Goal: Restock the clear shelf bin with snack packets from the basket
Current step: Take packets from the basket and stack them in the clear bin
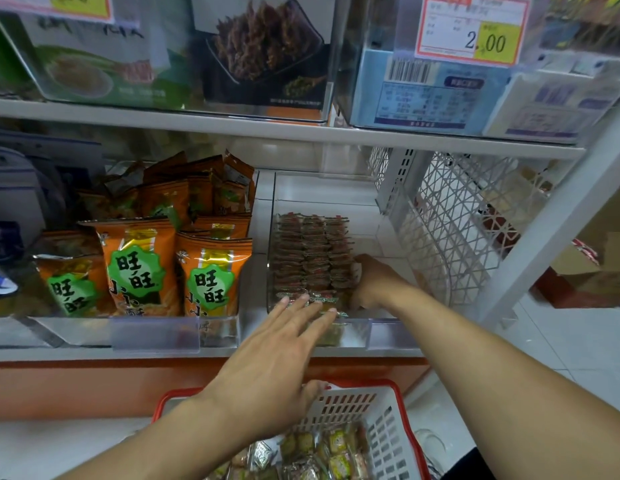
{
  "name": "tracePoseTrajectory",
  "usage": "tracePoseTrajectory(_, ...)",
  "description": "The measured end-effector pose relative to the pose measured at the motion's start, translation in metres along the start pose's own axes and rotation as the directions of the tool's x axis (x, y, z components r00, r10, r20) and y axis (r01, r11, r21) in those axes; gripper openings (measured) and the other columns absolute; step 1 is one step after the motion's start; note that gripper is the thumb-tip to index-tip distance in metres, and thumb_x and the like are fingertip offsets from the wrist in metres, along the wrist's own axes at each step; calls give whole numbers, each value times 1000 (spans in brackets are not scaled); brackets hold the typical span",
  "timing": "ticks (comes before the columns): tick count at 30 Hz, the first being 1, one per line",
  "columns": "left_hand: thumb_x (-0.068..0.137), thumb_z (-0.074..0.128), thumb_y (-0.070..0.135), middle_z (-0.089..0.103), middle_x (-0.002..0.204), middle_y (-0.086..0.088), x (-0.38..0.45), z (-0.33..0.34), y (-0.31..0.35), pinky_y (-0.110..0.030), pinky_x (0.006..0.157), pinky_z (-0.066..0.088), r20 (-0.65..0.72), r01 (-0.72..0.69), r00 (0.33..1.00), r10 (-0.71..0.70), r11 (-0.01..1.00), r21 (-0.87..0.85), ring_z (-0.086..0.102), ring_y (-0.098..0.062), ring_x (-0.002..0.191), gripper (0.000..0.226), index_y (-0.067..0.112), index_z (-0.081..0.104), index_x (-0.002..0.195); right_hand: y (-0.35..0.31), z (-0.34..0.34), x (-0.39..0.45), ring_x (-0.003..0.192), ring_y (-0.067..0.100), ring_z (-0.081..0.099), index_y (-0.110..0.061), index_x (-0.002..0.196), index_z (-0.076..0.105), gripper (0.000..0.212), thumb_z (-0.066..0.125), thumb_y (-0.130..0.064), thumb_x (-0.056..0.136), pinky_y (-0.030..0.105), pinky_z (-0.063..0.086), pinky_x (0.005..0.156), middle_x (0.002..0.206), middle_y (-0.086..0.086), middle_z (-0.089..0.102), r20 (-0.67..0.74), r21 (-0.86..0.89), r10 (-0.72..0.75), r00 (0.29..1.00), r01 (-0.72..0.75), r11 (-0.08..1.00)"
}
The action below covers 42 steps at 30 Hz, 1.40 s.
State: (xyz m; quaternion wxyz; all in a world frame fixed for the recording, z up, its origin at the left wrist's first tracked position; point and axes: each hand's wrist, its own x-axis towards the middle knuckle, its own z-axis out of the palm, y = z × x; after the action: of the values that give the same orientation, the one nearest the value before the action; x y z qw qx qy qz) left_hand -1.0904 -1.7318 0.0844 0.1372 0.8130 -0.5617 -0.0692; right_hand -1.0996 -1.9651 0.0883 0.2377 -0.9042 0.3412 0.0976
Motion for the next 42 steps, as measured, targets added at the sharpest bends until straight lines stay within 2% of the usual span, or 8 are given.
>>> tracePoseTrajectory(5,94,65,42,30,152,23,-11,-11,8,-14,121,5,-157,-17,988,6,998,-66,15,1,148,70,40,29,154,-11,-31,-29,111,30,65,-16,145,45,62,63,3,89,36,55,92,124,13,66,-190,-179,-130,973,96,979)
tracePoseTrajectory(7,92,68,42,47,115,24,-18,-17,14,-14,98,37,-247,-28,969,0,994,-108,43,3,113,34,42,50,121,-15,-36,-57,93,20,69,-22,124,62,48,58,7,86,34,58,81,104,2,71,-418,-76,-278,865,272,959)
tracePoseTrajectory(10,89,68,46,50,92,19,-27,-14,17,-21,69,36,-47,-2,999,-3,993,-114,51,-5,88,23,38,48,93,-17,-21,-107,74,1,61,-31,88,64,26,64,-5,81,23,51,68,82,-15,64,-554,53,-434,711,550,834)
tracePoseTrajectory(14,88,69,43,64,118,5,-40,37,5,-32,83,50,459,64,885,-80,997,51,63,-21,105,31,31,59,115,5,45,-132,84,8,59,-36,95,57,23,62,-18,82,35,51,72,91,-15,63,-38,-76,-674,738,670,738)
tracePoseTrajectory(19,93,62,25,61,137,-11,-78,138,-9,-43,99,52,772,71,623,-123,992,101,60,-32,122,43,19,56,135,99,157,-136,108,26,61,-20,127,55,34,61,-22,94,35,49,86,121,6,65,686,-304,-159,710,478,824)
tracePoseTrajectory(23,96,55,34,66,125,-17,-110,200,-23,-47,94,56,826,117,520,-218,976,184,64,-35,113,34,14,64,123,150,220,-133,109,26,64,-18,131,57,48,73,-11,87,37,53,95,124,7,64,729,-323,24,684,314,893)
tracePoseTrajectory(29,91,56,44,62,135,-11,-107,279,-1,-43,101,51,792,400,569,-220,916,-33,60,-32,121,47,20,58,132,175,297,-131,131,41,49,-14,148,39,101,93,-33,65,48,48,106,151,21,36,738,-431,130,662,315,845)
tracePoseTrajectory(42,91,62,36,68,124,-10,-98,347,24,-41,91,55,810,519,521,-269,853,-51,65,-32,112,33,23,61,122,192,331,-132,136,44,40,-10,147,38,76,72,-34,82,54,43,108,151,23,35,698,-478,87,711,372,796)
